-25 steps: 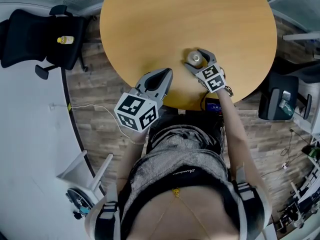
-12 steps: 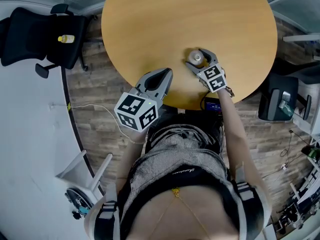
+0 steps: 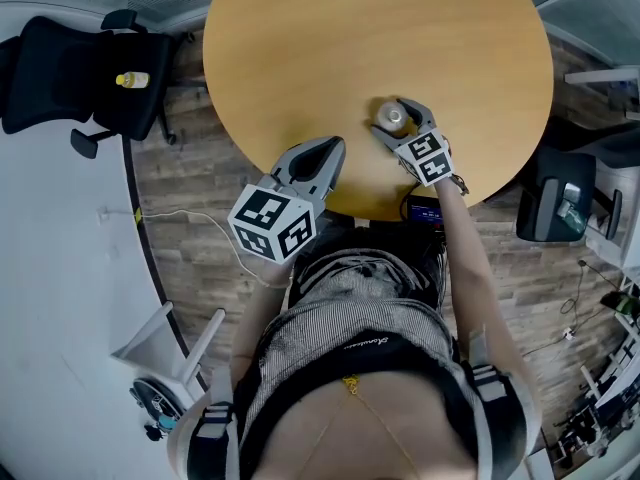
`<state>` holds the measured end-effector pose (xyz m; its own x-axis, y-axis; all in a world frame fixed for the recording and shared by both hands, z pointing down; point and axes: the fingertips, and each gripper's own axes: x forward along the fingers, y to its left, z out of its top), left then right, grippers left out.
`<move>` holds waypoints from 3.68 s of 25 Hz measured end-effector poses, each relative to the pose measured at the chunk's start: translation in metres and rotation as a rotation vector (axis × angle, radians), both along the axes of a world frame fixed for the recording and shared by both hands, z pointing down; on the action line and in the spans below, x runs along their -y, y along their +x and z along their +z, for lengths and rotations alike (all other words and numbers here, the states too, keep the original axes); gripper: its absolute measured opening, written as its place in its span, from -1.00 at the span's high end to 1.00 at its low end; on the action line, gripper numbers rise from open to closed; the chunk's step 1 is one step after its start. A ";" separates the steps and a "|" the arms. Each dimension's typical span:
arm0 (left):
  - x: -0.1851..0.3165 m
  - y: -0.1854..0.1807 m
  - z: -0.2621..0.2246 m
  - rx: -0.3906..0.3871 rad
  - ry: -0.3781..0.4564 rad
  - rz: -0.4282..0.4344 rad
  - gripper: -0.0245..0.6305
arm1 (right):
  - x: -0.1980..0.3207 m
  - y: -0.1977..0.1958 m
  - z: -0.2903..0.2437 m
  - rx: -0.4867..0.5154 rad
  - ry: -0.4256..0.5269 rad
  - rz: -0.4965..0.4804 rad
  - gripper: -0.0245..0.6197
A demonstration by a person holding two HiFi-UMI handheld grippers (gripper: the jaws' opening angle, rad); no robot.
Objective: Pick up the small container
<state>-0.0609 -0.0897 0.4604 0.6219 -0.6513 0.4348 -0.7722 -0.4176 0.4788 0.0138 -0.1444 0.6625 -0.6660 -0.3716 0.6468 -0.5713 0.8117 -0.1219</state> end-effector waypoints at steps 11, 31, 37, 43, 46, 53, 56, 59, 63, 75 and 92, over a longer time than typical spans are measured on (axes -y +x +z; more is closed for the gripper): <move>-0.002 -0.005 0.003 0.004 -0.014 0.001 0.91 | 0.000 -0.002 0.004 -0.003 0.010 0.015 -0.13; 0.006 -0.006 -0.003 -0.018 0.009 0.014 0.91 | 0.006 -0.004 0.008 -0.029 0.042 0.055 -0.13; 0.005 -0.002 -0.007 -0.026 0.018 0.021 0.91 | 0.005 -0.005 0.008 -0.023 0.041 0.046 -0.13; 0.003 0.006 -0.009 -0.031 0.017 0.031 0.91 | 0.004 -0.003 0.008 -0.032 0.035 0.024 -0.13; 0.001 0.008 -0.008 -0.037 0.014 0.032 0.91 | 0.004 -0.003 0.008 -0.032 0.035 0.019 -0.13; -0.003 0.009 -0.007 -0.032 0.011 0.027 0.91 | 0.004 -0.002 0.010 -0.010 0.039 0.035 -0.13; -0.005 0.006 -0.008 -0.030 0.011 0.017 0.91 | 0.004 -0.003 0.008 -0.012 0.036 0.040 -0.13; -0.008 0.004 -0.007 -0.028 0.009 0.011 0.91 | 0.004 -0.003 0.008 -0.017 0.038 0.039 -0.13; -0.014 0.004 -0.007 -0.026 0.006 0.009 0.91 | 0.004 -0.003 0.009 -0.019 0.043 0.049 -0.13; -0.029 -0.002 -0.005 -0.041 -0.006 -0.009 0.91 | -0.006 0.000 0.011 -0.046 0.026 0.005 -0.13; -0.037 0.011 -0.007 -0.069 -0.011 0.011 0.91 | -0.026 0.017 -0.006 -0.023 -0.008 -0.013 -0.13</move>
<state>-0.0504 -0.0531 0.4538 0.6579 -0.6396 0.3977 -0.7326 -0.4209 0.5349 0.0311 -0.1187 0.6565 -0.6555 -0.3573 0.6653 -0.5632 0.8182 -0.1155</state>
